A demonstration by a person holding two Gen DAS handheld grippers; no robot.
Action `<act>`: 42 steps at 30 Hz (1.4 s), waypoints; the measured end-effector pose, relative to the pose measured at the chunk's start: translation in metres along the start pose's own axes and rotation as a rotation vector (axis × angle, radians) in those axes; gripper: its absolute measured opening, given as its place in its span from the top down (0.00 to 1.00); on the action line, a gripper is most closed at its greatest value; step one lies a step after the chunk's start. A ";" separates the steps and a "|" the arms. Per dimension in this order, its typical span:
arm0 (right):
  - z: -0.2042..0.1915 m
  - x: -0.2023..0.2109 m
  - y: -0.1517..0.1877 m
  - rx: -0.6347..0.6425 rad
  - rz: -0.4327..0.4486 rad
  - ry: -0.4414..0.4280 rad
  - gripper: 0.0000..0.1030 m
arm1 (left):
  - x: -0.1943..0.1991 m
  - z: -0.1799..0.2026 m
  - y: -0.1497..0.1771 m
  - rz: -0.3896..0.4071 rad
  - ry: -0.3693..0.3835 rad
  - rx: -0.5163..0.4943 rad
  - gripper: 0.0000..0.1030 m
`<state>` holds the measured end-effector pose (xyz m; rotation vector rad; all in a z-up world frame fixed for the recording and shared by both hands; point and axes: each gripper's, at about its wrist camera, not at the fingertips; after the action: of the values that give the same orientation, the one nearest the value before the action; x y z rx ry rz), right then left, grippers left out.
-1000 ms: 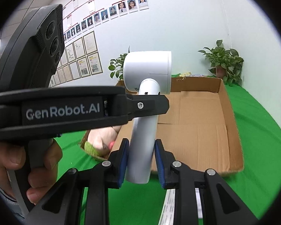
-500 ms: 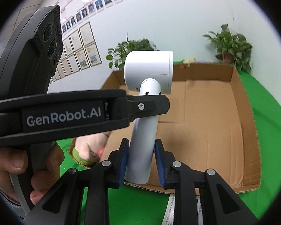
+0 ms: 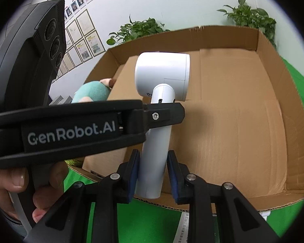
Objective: Organize objects
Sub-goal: 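Lift the hair dryer with the left gripper and lower it into the tray, then open the left gripper to release the hair dryer beside the long box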
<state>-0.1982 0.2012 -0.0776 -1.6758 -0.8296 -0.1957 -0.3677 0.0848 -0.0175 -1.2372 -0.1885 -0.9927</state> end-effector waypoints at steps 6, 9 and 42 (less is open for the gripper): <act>0.000 -0.005 0.012 -0.020 -0.027 -0.016 0.75 | -0.017 -0.004 0.004 -0.029 -0.043 0.001 0.71; 0.002 -0.008 0.015 -0.022 -0.039 -0.021 0.75 | -0.022 -0.005 0.007 -0.036 -0.065 -0.001 0.71; -0.041 0.029 0.034 0.203 0.089 0.190 0.11 | 0.107 0.001 0.042 0.288 -0.296 -0.136 0.23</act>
<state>-0.1435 0.1747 -0.0769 -1.4749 -0.6099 -0.1990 -0.2747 0.0289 0.0189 -1.4868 -0.1688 -0.5788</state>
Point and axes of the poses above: each gripper's, at about its wrist camera, not at the fingertips, and x roughly against the way its jaws point, z to its right, y to its underside, and after that the axes turned 9 degrees about z, right-handed
